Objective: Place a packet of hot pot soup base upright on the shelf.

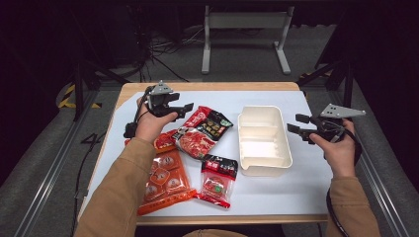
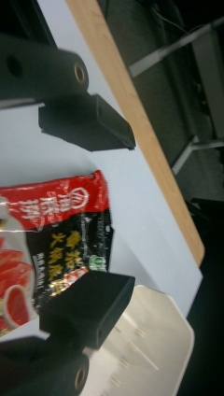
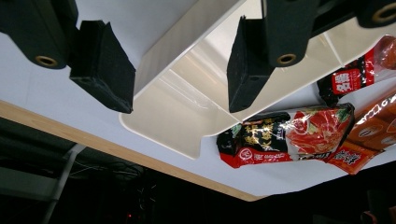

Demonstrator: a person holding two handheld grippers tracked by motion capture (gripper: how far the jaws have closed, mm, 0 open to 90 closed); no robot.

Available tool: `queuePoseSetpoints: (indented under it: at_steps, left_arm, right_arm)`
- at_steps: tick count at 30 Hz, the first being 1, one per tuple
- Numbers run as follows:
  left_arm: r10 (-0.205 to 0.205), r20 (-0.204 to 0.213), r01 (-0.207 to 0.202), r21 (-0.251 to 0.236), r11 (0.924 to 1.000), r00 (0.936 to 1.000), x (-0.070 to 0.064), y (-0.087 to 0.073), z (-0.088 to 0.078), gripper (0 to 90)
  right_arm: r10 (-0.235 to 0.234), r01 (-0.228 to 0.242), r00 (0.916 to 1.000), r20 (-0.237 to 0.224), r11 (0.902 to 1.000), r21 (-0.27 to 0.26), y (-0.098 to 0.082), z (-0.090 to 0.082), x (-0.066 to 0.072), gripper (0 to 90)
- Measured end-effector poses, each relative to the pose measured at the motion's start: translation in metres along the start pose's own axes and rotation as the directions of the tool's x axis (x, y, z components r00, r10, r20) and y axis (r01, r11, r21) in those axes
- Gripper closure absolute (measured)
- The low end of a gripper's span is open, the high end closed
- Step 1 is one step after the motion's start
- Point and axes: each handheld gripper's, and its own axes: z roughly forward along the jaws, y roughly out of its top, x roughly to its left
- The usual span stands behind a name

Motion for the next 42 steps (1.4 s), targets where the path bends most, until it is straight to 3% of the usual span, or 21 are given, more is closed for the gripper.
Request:
queuePoseSetpoints:
  at_steps: [5, 7, 10, 16, 22, 26, 27, 32, 33, 34, 35, 36, 42]
  left_arm:
    - [0.02, -0.006, -0.02, 0.023, 0.9996, 0.9998, 0.003, 0.004, 0.012, 37.0]
    - [-0.025, 0.045, 0.023, 0.061, 0.9979, 0.9987, 0.007, 0.004, 0.023, 36.8]
    - [-0.025, 0.075, 0.015, 0.123, 0.9923, 0.9969, 0.008, 0.003, 0.035, 34.4]
    - [0.005, 0.066, -0.015, 0.152, 0.9882, 0.9978, 0.008, -0.004, 0.052, 38.2]
    - [0.007, 0.057, -0.019, 0.212, 0.977, 0.9983, 0.01, -0.016, 0.073, 37.6]
    - [-0.007, 0.036, -0.001, 0.235, 0.972, 0.9993, 0.012, -0.022, 0.081, 37.9]
    - [-0.012, 0.018, 0.007, 0.261, 0.9654, 0.9998, 0.014, -0.024, 0.084, 38.1]
    - [-0.052, -0.006, 0.052, 0.29, 0.9555, 0.9986, 0.019, -0.029, 0.09, 39.5]
    - [-0.052, -0.006, 0.052, 0.29, 0.9555, 0.9986, 0.019, -0.029, 0.09, 39.5]
    - [-0.048, -0.009, 0.049, 0.32, 0.946, 0.9988, 0.02, -0.03, 0.093, 40.3]
    - [-0.048, -0.009, 0.049, 0.32, 0.946, 0.9988, 0.02, -0.03, 0.093, 42.0]
    - [-0.05, -0.013, 0.052, 0.335, 0.9408, 0.9986, 0.02, -0.031, 0.094, 42.0]
    - [-0.073, -0.01, 0.071, 0.372, 0.9256, 0.9973, 0.021, -0.032, 0.099, 45.1]
  right_arm:
    - [-0.018, 0.018, 0.9998, 0.005, 0.9998, 0.001, 0.0, 0.001, -0.001, 40.1]
    - [-0.018, 0.018, 0.9998, 0.005, 0.9998, -0.007, 0.001, 0.001, -0.001, 40.0]
    - [-0.017, 0.017, 0.9998, 0.007, 0.9997, -0.015, 0.001, 0.0, -0.001, 40.0]
    - [-0.017, 0.017, 0.9998, 0.006, 0.9997, -0.018, 0.0, 0.0, -0.001, 40.0]
    - [-0.005, 0.005, 1.0, 0.006, 0.9999, -0.01, -0.001, 0.003, -0.002, 39.3]
    - [-0.008, 0.008, 1.0, 0.004, 0.9999, -0.006, -0.001, 0.005, -0.001, 38.9]
    - [-0.007, 0.007, 1.0, 0.003, 1.0, -0.005, -0.001, 0.005, -0.001, 38.8]
    - [-0.008, 0.008, 1.0, -0.001, 1.0, -0.003, -0.001, 0.007, 0.001, 38.2]
    - [-0.009, 0.009, 1.0, -0.003, 1.0, -0.003, -0.001, 0.007, 0.001, 38.2]
    - [-0.005, 0.005, 1.0, -0.007, 1.0, -0.001, -0.001, 0.008, 0.001, 38.2]
    - [-0.005, 0.005, 1.0, -0.007, 1.0, -0.001, -0.001, 0.008, 0.001, 38.2]
    - [0.002, -0.002, 0.9999, -0.011, 1.0, -0.001, -0.001, 0.008, 0.001, 38.4]
    - [-0.003, 0.003, 0.9997, -0.023, 1.0, -0.005, 0.0, 0.009, 0.004, 38.3]
